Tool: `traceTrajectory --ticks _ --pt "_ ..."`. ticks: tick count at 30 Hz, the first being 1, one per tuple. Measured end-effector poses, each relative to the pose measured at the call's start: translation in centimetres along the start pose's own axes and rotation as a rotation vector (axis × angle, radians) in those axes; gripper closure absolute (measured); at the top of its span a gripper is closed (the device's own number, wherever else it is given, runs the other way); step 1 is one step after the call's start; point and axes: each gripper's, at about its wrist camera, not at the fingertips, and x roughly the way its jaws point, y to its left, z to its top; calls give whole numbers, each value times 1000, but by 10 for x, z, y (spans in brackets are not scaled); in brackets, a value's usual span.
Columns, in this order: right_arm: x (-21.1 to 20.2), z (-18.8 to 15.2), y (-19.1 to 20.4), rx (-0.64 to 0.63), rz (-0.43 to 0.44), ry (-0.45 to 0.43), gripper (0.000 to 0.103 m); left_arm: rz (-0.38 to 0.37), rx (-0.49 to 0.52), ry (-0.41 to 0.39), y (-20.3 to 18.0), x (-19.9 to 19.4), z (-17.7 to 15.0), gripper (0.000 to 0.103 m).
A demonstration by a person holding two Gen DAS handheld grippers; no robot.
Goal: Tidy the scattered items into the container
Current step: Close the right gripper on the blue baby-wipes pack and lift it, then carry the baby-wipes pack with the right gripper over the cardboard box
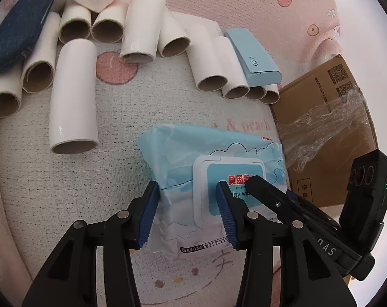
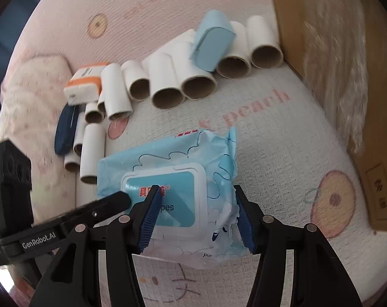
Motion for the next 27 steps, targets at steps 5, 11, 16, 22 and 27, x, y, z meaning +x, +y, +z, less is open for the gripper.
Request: traceTrajectory --ticks 5,11,16,22,27 --pt "-17 4 9 -8 7 -47 50 -8 14 -58 -8 -24 1 53" --pt "-58 22 29 -63 20 -153 50 -58 22 -176 -29 -69 13 53" --pt "-101 41 40 -73 45 -256 50 -49 136 -277 -66 -106 27 53" --pt "-162 58 50 -137 6 -403 50 -98 209 -382 -114 -137 37 53" --pt "-209 70 41 -150 -51 -477 50 -171 260 -413 -154 -146 51 54"
